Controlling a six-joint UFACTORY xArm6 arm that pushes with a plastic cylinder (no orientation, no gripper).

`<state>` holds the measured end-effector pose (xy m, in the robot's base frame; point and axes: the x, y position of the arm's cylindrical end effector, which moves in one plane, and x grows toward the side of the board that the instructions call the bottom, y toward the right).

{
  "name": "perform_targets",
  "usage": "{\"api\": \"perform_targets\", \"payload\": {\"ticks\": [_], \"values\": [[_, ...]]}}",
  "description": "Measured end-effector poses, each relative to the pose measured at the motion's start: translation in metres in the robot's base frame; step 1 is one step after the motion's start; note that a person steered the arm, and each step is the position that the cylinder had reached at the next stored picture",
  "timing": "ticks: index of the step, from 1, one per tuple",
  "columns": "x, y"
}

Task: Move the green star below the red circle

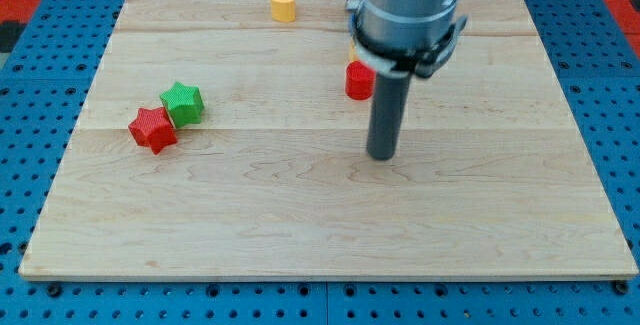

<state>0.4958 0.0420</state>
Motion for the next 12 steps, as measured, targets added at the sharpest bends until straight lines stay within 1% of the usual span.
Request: {"api": "perform_targets", "payload": {"ticks": [1, 2, 3, 4, 5, 6, 7, 8, 9, 10, 11, 12], "values": [[0.019, -0.099], [0.022, -0.224], [0.000, -0.308], [-0.062, -0.320], [-0.109, -0.266], [-0.108, -0.181], [-0.093, -0.209], [-0.082, -0.219], [-0.066, -0.185], [-0.049, -0.169], [-0.023, -0.170], [-0.017, -0.131]]}}
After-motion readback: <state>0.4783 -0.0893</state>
